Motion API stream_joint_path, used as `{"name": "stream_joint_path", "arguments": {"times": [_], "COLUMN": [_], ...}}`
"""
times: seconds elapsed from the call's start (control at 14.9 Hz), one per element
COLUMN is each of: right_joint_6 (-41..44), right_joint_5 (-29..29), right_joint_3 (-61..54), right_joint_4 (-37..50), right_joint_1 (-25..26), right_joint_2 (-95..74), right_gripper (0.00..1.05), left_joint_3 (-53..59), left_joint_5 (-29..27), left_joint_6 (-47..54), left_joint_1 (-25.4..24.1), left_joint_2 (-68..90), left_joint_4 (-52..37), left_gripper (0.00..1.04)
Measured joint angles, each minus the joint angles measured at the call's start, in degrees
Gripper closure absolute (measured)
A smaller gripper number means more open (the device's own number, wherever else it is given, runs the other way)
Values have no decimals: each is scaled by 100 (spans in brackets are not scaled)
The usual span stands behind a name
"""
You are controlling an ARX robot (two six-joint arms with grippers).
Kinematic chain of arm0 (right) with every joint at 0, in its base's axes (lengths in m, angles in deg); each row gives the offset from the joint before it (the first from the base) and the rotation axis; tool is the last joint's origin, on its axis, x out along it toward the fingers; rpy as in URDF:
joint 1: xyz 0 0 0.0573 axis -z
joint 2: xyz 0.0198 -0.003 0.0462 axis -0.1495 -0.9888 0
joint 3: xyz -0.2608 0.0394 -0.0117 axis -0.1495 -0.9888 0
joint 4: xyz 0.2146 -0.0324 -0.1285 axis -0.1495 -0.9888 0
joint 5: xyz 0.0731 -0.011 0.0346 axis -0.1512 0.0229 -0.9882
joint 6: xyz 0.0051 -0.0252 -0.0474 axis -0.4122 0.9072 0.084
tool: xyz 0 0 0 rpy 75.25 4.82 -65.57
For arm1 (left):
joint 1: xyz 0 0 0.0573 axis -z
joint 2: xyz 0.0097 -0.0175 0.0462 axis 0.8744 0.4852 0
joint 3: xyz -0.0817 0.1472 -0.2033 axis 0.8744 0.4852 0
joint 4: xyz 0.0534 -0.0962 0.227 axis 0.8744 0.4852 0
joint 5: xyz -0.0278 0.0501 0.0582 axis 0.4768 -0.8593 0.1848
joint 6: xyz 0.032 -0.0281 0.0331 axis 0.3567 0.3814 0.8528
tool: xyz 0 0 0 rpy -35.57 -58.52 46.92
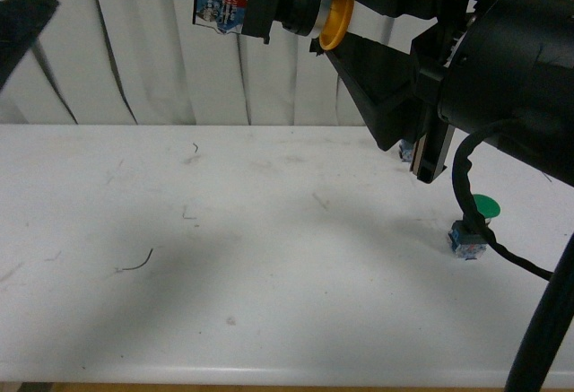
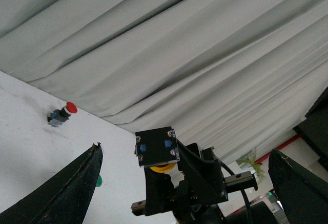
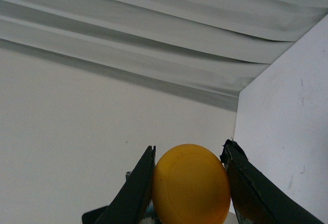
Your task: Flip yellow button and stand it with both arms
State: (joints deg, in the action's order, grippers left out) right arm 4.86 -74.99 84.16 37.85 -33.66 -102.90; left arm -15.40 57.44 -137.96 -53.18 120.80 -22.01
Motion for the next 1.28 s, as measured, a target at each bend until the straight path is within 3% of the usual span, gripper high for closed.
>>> {"name": "stream_joint_path", "arguments": {"times": [0.13,0.2,0.27,0.34,0.47,0.54,0.67,0.74,0.81,1.01,1.08,1.14,1.28], "right_joint_6": [2,4,13,22,46,48,59,83,87,85,90,94,111], "right_joint_5": [37,59,55,52,15,15,13,24,15,13,2,-17,-70], "right_joint_3": [-2,-7,-11,-13,-24,-24,-24,-24,-24,-33,-35,-42,-68], "right_joint_4": [0,-4,20,17,20,15,20,20,31,33,33,28,28], "right_joint_1": [-2,0,0,0,9,35,33,42,50,120,151,157,197], "right_joint_2": [0,0,-2,0,11,26,68,87,144,348,367,367,356], "right_gripper": [70,73,86,99,103,103,103,103,103,103,103,103,103], "left_joint_3": [256,319,321,321,302,282,435,518,595,916,960,1021,1145], "left_joint_5": [-92,-240,-568,-981,-1510,-1589,-3748,-4332,-4365,-3746,-3263,-2883,-2763], "left_joint_6": [684,1244,1867,2771,4507,4887,5825,5995,6076,6177,6177,6201,6203], "left_joint_1": [-173,-205,-118,234,710,699,1379,1073,684,173,-173,-675,-778], "left_joint_2": [-1060,-1860,-2669,-3709,-5370,-5547,-5908,-6094,-6223,-6450,-6551,-6631,-6690], "left_joint_4": [1150,2166,3154,4450,6551,6900,7289,7278,7265,7305,7316,7309,7307], "left_gripper": [7,7,7,7,7,7,29,39,52,89,101,103,103]}}
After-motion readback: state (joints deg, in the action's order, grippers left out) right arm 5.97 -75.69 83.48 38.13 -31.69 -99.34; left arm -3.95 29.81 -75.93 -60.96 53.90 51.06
